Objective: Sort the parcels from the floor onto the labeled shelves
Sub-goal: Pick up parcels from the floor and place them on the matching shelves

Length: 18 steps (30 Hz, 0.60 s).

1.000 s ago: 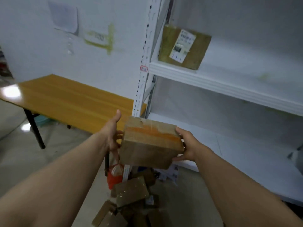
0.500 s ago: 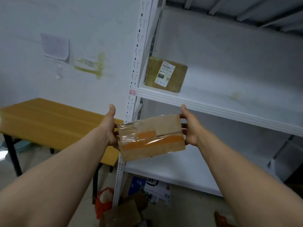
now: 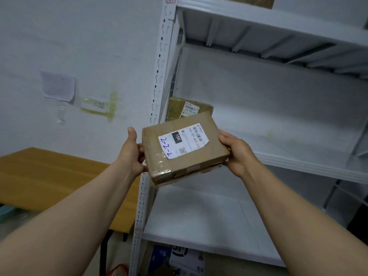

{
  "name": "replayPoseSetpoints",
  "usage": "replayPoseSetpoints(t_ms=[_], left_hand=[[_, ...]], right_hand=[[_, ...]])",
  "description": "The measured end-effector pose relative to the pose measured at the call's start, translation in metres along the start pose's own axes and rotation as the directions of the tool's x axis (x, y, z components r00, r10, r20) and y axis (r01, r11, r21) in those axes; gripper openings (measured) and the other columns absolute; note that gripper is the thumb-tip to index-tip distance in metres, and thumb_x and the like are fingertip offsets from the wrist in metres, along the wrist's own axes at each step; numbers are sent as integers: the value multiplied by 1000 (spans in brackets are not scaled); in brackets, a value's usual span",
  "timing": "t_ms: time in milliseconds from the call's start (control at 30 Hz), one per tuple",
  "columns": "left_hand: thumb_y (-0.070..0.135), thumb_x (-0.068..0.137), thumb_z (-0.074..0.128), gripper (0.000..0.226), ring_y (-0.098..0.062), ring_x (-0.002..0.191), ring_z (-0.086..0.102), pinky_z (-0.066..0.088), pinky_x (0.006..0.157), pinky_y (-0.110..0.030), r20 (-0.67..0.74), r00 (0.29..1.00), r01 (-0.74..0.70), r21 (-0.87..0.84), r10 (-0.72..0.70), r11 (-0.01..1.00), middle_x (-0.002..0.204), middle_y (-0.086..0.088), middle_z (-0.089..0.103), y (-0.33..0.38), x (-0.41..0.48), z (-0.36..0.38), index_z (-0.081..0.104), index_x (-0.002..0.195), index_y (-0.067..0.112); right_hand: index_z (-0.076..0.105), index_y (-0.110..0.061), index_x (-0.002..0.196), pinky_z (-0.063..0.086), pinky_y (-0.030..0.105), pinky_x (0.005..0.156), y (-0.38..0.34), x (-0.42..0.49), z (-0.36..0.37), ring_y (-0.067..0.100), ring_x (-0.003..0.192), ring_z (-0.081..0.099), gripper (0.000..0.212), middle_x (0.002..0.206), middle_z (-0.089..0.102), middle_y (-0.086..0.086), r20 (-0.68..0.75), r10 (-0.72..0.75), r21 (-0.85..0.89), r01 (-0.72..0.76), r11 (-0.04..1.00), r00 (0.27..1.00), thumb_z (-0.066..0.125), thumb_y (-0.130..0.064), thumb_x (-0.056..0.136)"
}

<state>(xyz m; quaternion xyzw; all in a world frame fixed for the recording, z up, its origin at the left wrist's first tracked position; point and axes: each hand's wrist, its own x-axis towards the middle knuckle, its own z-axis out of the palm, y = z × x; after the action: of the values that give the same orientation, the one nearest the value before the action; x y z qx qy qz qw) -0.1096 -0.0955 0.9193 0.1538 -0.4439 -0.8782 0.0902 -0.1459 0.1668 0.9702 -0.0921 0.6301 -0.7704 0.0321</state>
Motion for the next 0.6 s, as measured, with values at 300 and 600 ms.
replayPoseSetpoints(t_ms=[300, 600], left_hand=[[80, 69, 63, 74, -39, 103, 69, 51, 90, -64, 177, 983, 3, -309, 54, 951, 111, -13, 73, 3, -3, 12, 74, 109, 20], [39, 86, 68, 42, -41, 129, 48, 42, 92, -72, 635, 766, 96, -265, 99, 959, 139, -15, 55, -6, -24, 32, 71, 119, 12]], right_hand=[[73, -16, 115, 54, 18, 69, -63, -6, 17, 11, 91, 70, 40, 109, 76, 0, 167, -292, -104, 312, 944, 942, 50, 6, 91], [25, -31, 144, 59, 49, 89, -101, 1, 38, 29, 112, 66, 108, 140, 50, 12, -306, -376, 49, 409, 911, 874, 93, -36, 60]])
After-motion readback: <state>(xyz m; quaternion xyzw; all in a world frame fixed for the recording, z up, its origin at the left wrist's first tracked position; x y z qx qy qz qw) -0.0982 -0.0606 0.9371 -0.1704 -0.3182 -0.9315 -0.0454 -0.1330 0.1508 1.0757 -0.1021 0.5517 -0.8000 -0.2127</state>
